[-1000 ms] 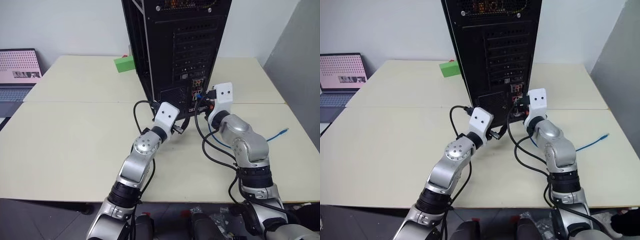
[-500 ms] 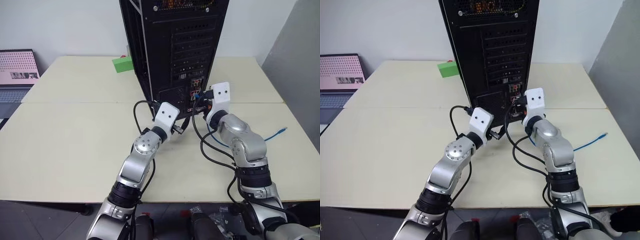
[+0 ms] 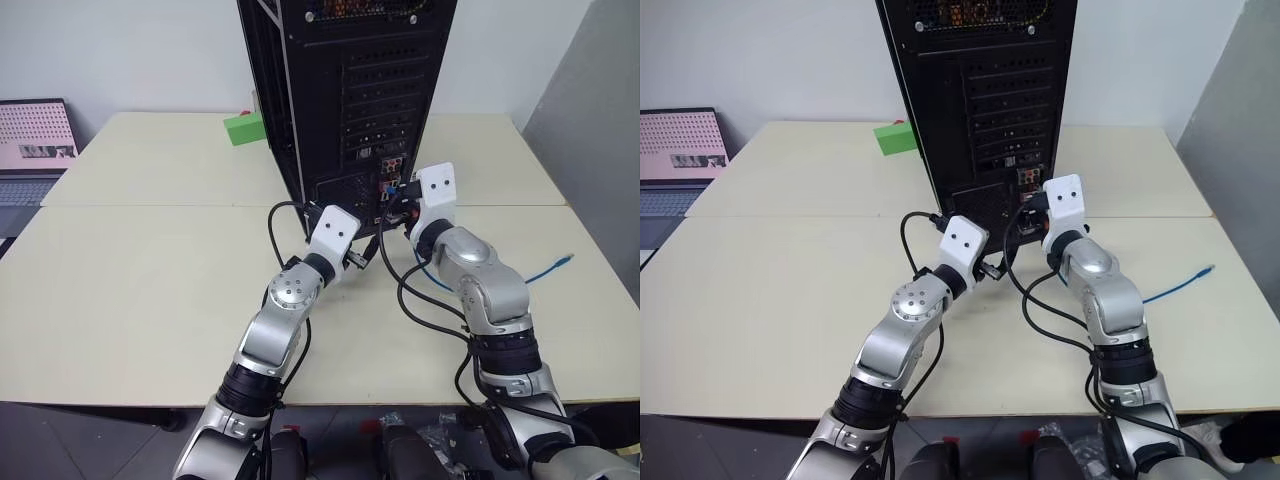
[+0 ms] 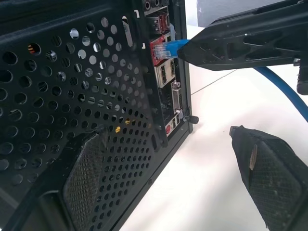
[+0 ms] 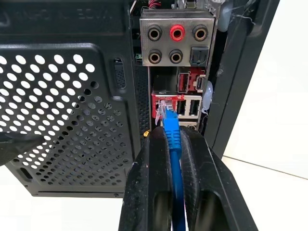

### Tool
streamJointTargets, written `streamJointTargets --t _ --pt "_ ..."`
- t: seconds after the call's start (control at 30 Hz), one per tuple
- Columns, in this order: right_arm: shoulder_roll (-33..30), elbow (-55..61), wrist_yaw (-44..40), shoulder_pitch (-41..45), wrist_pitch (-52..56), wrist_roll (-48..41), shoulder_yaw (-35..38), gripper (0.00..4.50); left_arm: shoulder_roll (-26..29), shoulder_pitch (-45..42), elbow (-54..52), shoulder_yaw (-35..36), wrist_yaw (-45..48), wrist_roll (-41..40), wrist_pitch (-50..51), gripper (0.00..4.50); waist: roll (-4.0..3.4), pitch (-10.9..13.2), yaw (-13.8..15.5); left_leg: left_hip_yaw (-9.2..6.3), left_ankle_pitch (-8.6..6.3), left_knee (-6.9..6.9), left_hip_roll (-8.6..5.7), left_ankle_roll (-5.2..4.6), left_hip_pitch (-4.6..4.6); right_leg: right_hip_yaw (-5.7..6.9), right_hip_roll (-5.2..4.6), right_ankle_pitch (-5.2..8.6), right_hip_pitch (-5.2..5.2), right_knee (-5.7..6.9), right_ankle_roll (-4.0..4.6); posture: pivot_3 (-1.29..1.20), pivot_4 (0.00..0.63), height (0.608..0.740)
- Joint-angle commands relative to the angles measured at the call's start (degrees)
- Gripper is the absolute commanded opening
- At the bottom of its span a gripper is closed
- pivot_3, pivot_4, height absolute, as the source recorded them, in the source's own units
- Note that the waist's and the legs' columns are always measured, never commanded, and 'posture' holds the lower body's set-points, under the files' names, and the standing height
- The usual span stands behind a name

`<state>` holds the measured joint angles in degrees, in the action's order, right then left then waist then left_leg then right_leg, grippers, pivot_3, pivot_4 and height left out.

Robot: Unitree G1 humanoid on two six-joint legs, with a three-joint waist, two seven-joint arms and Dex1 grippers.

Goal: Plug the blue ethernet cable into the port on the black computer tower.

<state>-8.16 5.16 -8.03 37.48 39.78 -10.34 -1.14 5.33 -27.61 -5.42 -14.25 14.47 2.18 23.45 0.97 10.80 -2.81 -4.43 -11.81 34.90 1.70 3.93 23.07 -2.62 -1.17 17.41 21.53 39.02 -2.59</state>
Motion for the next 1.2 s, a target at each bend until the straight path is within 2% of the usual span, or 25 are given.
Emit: streamJointTargets --t 0.03,0.6,1.17,1.2 --pt "1.58 1.62 1.12 1.82 0.34 -1.54 2.51 0.00 -0.45 -0.21 -2.69 0.07 0.16 0.10 -0.97 4.29 0.00 0.00 0.03 0.00 0.00 0.00 0.00 0.00 0.00 0.00 0.00 0.00 0.00 -0.01 0.00 0.00 0.150 0.740" --pt "5.48 -1.28 2.69 5.04 -0.60 -0.36 2.38 0.00 -0.55 -0.07 -3.12 -0.04 -0.01 0.33 -0.96 4.29 0.00 0.00 -0.38 0.00 0.00 -0.01 0.01 0.00 0.00 -0.01 0.01 0.00 0.05 0.03 0.00 0.00 0.150 0.740" --pt "4.90 -3.47 1.04 5.21 -1.81 -0.86 2.78 0.00 -0.70 0.06 -3.48 0.18 -0.12 0.36 -0.80 4.29 0.00 0.00 -0.82 0.01 0.00 -0.01 0.02 -0.01 -0.03 -0.08 0.04 -0.01 0.07 0.05 0.00 0.00 0.150 0.740" --pt "4.64 -3.19 0.68 4.79 -1.73 -0.93 2.81 0.35 -0.93 0.14 -3.55 0.67 0.19 -0.46 -0.54 4.29 0.00 0.00 -0.82 0.01 0.00 -0.01 0.02 -0.01 -0.03 -0.08 0.05 -0.01 0.07 0.05 0.00 0.00 0.150 0.740"
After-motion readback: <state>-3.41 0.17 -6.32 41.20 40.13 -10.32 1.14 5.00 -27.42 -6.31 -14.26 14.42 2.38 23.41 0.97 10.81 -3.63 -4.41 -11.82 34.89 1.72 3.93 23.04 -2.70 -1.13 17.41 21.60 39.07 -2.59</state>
